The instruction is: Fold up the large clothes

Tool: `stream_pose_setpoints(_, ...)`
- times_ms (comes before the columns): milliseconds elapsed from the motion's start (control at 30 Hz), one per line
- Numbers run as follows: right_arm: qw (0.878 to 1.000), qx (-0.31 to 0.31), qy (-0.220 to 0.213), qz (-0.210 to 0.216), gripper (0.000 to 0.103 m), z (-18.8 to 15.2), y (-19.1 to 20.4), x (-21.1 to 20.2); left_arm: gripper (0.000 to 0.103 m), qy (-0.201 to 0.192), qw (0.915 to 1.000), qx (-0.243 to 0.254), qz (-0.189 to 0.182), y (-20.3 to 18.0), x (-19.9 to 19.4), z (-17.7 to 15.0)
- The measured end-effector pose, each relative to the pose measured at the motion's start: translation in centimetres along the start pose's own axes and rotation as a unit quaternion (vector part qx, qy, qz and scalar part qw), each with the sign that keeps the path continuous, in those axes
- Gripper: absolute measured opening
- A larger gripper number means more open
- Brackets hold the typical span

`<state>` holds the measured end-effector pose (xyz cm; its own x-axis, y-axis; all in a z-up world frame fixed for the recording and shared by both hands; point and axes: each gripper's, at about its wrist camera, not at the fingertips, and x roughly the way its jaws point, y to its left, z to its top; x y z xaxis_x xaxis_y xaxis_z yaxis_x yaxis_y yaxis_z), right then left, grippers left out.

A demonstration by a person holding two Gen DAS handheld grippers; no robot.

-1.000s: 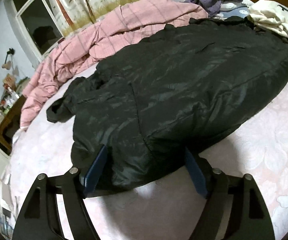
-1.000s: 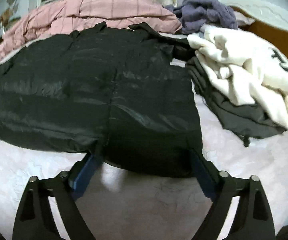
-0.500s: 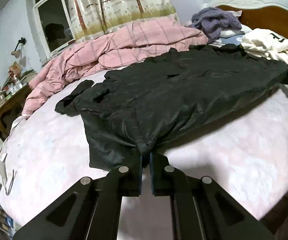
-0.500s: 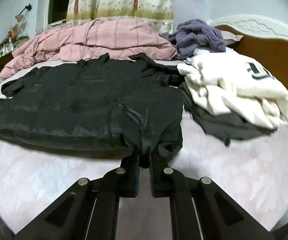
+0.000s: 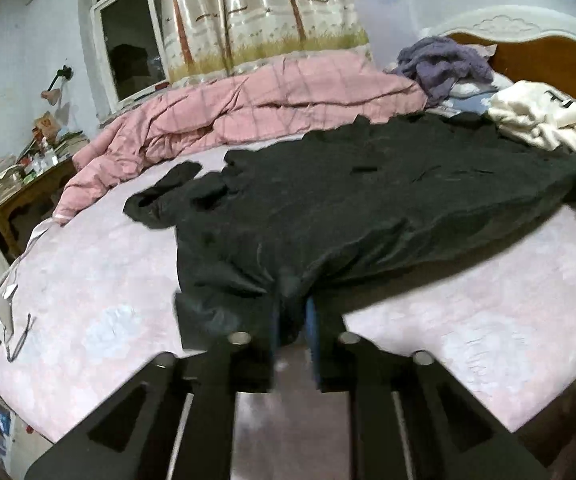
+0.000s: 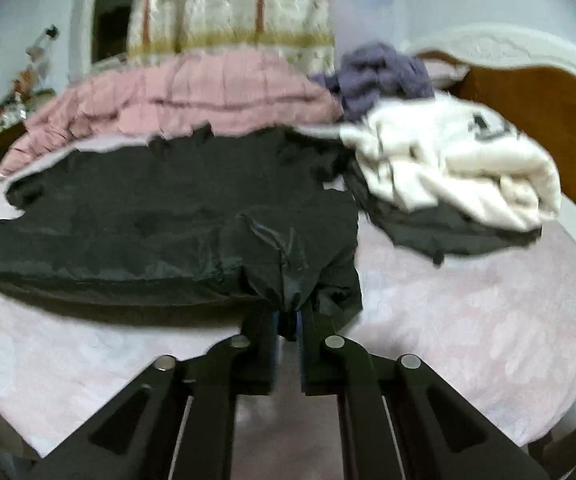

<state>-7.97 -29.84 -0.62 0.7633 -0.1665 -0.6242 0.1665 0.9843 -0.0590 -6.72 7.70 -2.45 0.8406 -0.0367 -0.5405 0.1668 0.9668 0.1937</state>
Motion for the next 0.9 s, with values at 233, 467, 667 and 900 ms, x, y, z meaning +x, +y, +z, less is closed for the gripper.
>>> stream_pose_setpoints(233, 0.997, 0.068, -0.028, -0.017, 0.064, 0.0, -3.2, -0.9, 0.073, -0.071, 0.9943, -0.079, 0.015, 2.8, -2.4, 0.7)
stream_pose_setpoints(467, 0.986, 0.159, -0.053, 0.009, 0.067, 0.2, -6.9, -1.8, 0.077, -0.044, 0.9808, -0.189, 0.013, 7.4, -0.9, 0.5)
stream_pose_setpoints(667, 0.977, 0.206, -0.045, -0.007, 0.069, 0.0, -9.2, -1.5, 0.077, 0.029, 0.979, -0.198, -0.04, 7.2, 2.2, -0.6)
stream_pose_setpoints(900, 0.951, 0.247, 0.105, 0.153, 0.07, -1.1, -9.3, 4.5, 0.088, 0.109, 0.9617, -0.247, -0.049, 6.6, 5.0, -2.2)
